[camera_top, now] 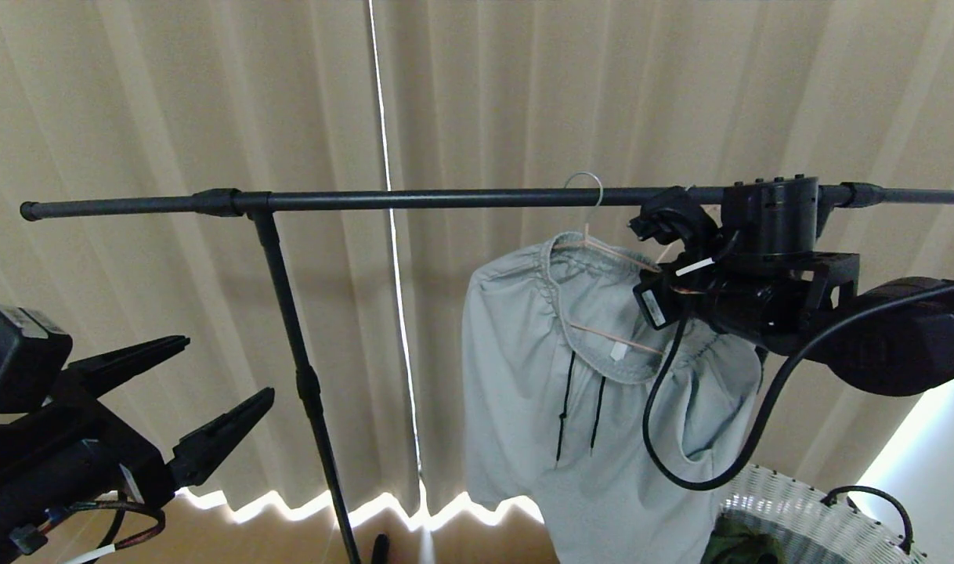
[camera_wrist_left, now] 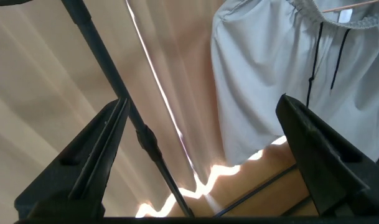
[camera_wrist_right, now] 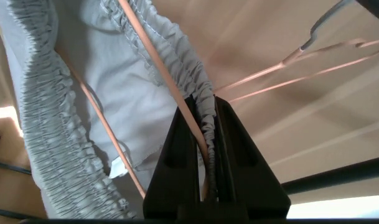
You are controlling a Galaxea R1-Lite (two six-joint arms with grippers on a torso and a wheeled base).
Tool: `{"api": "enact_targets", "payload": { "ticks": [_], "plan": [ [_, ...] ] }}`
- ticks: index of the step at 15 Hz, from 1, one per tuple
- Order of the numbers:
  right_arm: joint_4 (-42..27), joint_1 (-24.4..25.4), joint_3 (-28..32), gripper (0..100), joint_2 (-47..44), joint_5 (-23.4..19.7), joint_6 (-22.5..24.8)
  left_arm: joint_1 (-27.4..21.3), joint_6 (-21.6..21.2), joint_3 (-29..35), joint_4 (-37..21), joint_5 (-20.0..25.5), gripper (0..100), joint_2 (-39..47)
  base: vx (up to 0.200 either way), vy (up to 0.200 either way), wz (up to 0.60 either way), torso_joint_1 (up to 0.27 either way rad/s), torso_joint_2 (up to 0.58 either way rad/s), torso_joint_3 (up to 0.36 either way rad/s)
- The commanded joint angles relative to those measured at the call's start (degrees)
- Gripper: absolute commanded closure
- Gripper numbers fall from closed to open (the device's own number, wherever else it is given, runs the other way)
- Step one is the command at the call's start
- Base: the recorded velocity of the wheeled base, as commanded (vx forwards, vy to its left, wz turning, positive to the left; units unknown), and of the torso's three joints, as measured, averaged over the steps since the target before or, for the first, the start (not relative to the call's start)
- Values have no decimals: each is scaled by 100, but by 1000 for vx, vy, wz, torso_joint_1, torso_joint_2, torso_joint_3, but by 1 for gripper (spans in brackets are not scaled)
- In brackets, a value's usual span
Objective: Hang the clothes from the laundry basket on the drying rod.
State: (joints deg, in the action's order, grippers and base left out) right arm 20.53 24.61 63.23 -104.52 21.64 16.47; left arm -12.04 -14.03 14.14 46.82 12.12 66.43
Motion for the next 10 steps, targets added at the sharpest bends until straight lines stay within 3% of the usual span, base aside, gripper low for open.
{"api": "enact_targets", "payload": {
  "ticks": [1,10],
  "plan": [
    [4,26,31,100,-60,-2,5,0,-3,1,2,1,0,-7,0,0,0,0,0,0],
    [-5,316,40,100,-156,-2,32,0,-3,1,2,1,0,37,0,0,0,0,0,0]
  ]
}}
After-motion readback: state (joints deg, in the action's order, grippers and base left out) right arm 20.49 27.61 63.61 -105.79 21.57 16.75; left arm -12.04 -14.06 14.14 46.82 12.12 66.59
